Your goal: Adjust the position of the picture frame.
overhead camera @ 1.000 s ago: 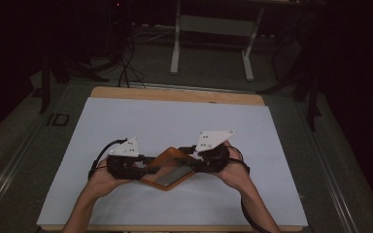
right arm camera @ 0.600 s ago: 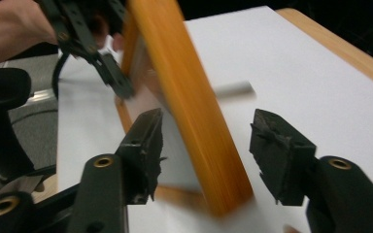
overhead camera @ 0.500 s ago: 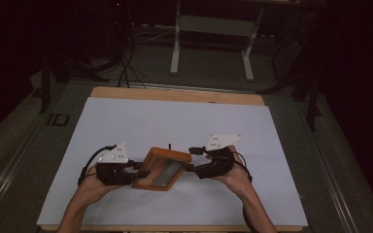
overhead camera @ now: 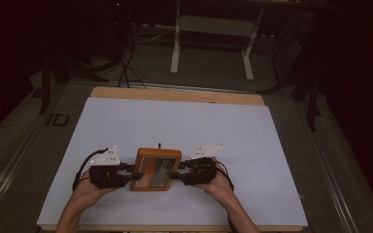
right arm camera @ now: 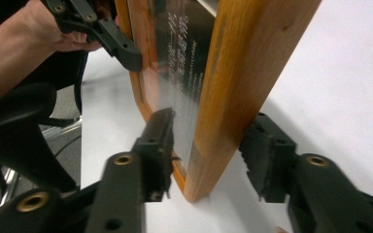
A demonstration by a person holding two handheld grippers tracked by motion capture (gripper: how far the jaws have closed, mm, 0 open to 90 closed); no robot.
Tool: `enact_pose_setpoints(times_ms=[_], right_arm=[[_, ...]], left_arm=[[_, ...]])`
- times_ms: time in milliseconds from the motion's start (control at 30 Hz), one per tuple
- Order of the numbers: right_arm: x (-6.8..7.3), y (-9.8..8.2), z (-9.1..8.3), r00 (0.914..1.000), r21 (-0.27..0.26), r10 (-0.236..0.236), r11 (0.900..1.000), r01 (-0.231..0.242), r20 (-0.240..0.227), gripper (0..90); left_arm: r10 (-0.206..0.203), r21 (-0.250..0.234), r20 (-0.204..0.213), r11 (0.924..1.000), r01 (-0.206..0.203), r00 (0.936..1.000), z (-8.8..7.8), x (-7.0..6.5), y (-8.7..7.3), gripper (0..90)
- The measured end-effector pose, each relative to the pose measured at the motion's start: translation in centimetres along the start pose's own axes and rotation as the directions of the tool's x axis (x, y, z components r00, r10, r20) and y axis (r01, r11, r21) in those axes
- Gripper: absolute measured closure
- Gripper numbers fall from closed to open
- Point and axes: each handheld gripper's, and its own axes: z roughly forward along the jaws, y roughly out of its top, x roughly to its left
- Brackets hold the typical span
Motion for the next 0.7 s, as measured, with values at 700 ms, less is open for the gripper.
enact_pose_setpoints(times_ms=[700], right_arm=[[-0.9, 0.2, -3.3, 0.9982, -0.070, 0.037, 0.997, -0.034, 0.047, 65.0]], left_arm=[[-0.093, -0.057, 0.072, 0.9937, 0.097, 0.9931, 2.6, 0.1, 1.0, 68.5]])
